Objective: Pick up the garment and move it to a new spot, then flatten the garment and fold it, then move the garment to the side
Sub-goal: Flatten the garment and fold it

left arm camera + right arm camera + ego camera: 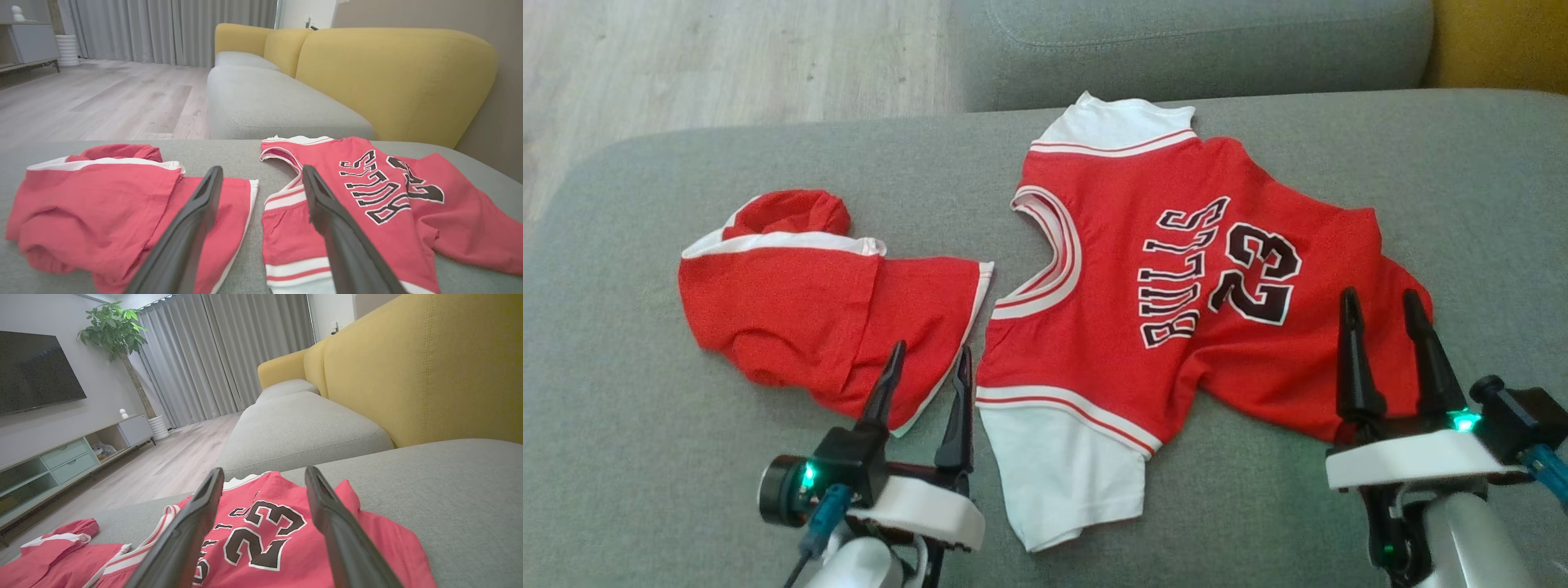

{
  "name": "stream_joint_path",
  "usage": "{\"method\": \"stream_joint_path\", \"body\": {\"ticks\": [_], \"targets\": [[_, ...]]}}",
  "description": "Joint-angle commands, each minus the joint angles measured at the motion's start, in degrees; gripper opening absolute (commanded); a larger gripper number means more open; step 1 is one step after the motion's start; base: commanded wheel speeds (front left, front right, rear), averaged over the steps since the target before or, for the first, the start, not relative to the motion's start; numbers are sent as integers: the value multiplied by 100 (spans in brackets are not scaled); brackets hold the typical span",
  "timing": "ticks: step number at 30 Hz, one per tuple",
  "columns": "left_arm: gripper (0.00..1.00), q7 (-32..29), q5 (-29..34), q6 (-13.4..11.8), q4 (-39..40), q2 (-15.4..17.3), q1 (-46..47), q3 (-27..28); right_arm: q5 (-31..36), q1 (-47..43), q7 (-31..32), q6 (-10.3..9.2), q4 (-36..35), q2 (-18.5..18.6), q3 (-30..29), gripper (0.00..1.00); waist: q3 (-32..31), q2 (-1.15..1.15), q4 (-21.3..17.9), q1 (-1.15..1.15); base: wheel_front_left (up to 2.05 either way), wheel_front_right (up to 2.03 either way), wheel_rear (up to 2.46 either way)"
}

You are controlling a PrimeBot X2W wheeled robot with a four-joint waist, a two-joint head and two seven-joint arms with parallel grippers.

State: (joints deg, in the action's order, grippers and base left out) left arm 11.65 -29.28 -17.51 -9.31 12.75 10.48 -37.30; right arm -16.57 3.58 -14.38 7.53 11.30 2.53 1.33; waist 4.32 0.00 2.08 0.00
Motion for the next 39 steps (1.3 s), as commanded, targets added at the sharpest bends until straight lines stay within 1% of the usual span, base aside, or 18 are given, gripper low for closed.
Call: {"method": "stream_joint_path", "body": {"ticks": [1,5,8,10,17,23,24,25,28,34,38,39], "targets": [[100,75,10,62,66,6,239,179,33,79,-62,-4,-204,34,141,100,33,0,-25,0,0,0,0],[100,54,-23,341,-293,-104,394,0,53,119,-62,-4,-224,34,107,100,134,0,-87,0,0,0,0],[100,-187,-92,587,-661,-151,548,-167,56,175,-62,-4,-233,34,132,100,229,0,-176,0,0,0,0],[100,-379,-170,707,-932,-193,648,-230,43,213,-62,-4,-238,34,160,100,298,0,-254,0,0,0,0],[100,-794,-229,741,-1874,-273,1031,-280,-14,287,-62,-4,-250,34,209,100,494,0,-528,0,0,0,0],[100,-1038,-207,877,-2371,-291,1250,-424,-43,359,-62,-4,-270,34,211,100,613,0,-703,0,0,0,0],[28,-1029,-135,917,-2417,-255,1306,-487,-50,372,-62,-4,-276,34,209,100,628,0,-726,0,0,0,0],[0,-1000,-44,940,-2458,-210,1371,-551,-57,383,-62,-4,-281,34,206,100,644,0,-746,0,0,0,0],[0,-898,76,960,-2540,-139,1568,-588,-73,409,-62,-4,-291,34,213,100,677,0,-794,0,0,0,0],[0,-527,292,812,-2650,16,2180,-449,-83,428,-62,-4,-297,34,221,100,707,0,-859,0,0,0,0],[0,-257,298,741,-2757,37,2538,-282,-84,443,-62,-4,-287,34,221,100,705,0,-870,0,0,0,0],[0,-238,314,757,-2819,29,2588,-298,-86,444,-62,-4,-286,34,225,100,699,0,-869,0,0,0,0]]}}
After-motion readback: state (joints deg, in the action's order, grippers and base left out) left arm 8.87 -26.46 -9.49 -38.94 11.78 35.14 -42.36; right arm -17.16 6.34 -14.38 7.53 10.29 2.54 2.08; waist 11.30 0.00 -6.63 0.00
